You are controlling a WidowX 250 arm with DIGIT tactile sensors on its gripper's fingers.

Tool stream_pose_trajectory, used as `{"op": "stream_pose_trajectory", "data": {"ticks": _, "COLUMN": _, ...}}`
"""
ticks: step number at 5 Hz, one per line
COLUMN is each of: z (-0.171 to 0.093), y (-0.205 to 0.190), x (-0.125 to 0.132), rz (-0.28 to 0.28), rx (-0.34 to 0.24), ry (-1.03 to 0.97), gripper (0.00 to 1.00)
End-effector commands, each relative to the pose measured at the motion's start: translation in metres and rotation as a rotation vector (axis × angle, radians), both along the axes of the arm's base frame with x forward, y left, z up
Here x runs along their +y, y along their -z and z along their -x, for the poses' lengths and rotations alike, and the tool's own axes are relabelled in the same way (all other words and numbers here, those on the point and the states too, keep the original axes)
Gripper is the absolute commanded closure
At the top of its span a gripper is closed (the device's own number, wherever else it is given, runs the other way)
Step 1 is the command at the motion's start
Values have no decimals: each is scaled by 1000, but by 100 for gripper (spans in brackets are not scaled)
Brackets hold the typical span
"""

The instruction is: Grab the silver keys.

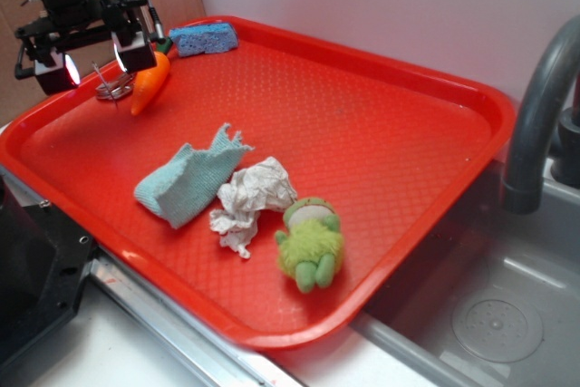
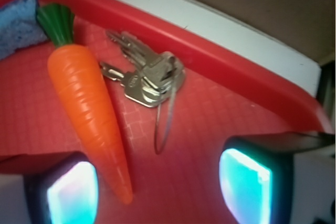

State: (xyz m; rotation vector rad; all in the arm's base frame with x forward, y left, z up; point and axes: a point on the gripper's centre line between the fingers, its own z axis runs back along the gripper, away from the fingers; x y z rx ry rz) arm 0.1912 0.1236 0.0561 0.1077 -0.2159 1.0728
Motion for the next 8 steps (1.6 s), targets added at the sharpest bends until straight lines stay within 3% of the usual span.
{"op": "stream_pose_trajectory", "data": {"ticks": 1, "z": 1, "y": -4, "x": 15, "rz": -7, "rx": -22, "ry": -18, "gripper": 0}}
{"op": "stream_pose_trajectory", "data": {"ticks": 4, "z": 9, "y": 17, "x": 42, "rz": -9, "rx": 39, "ry": -60, "gripper": 0}}
{"op": "stream_pose_trajectory", "data": {"ticks": 5, "z": 9, "y": 18, "x": 43, "rz": -5, "rx": 49, "ry": -62, "gripper": 100}}
{"op": "stream_pose_trajectory", "data": {"ticks": 8, "z": 8, "y": 22, "x": 42, "rz": -10, "rx": 71, "ry": -56, "gripper": 100}}
